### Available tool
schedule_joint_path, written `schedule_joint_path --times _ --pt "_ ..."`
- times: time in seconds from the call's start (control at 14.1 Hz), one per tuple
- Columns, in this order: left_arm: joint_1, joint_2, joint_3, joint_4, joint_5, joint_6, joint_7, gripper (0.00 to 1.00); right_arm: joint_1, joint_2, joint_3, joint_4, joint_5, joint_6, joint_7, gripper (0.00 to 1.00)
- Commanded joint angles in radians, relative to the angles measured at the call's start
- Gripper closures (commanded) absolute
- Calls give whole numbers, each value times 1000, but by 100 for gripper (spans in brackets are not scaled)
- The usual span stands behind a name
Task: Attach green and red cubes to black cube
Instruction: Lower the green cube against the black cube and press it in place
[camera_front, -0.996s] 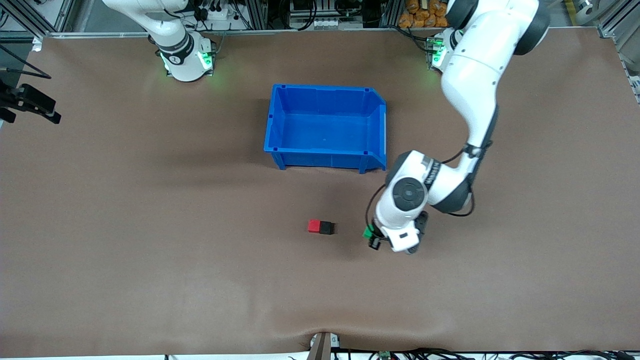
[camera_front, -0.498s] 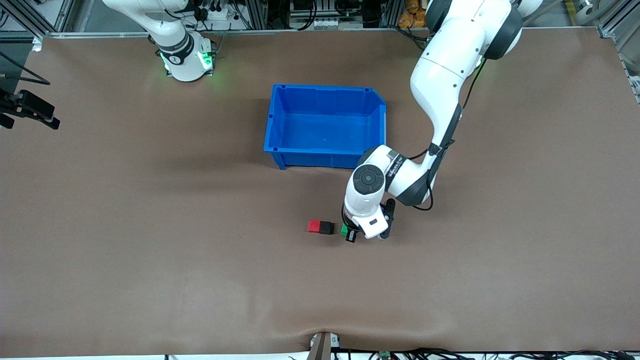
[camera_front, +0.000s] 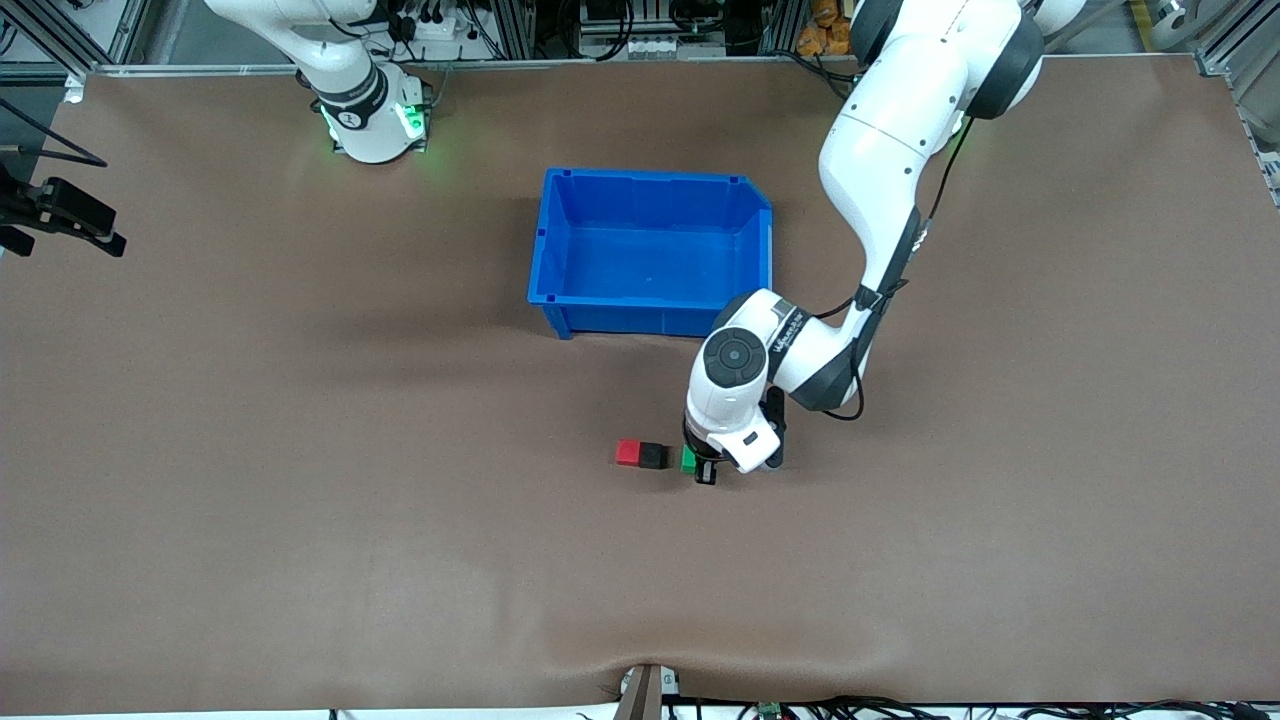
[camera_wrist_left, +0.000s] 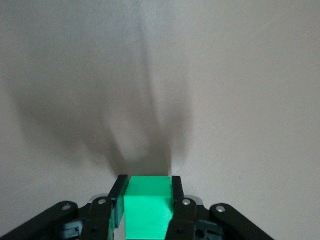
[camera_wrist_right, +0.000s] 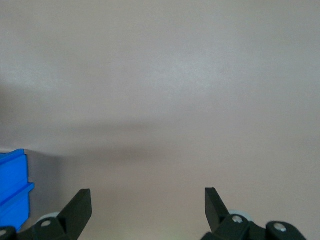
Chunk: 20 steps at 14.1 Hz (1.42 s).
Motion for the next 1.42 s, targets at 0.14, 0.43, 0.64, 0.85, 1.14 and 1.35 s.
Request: schedule_joint_path --times 0.14,0.43,0.64,0.85,1.14,1.35 --pt "-22 28 4 43 -12 3 -40 100 -2 8 5 21 24 -38 -4 0" --pt "-22 34 6 62 -13 10 -69 100 -10 10 1 22 36 -40 -6 0" --pt "-22 37 9 63 -13 63 -115 100 -4 10 1 22 38 -40 -4 0" --pt "-22 46 14 62 -12 68 -114 100 -5 10 1 22 38 -40 -4 0" --pt "-23 59 14 62 -12 68 -117 100 -5 10 1 22 38 -40 -4 0" --pt "-34 56 9 62 -12 53 -114 100 -4 10 1 22 38 -40 -4 0"
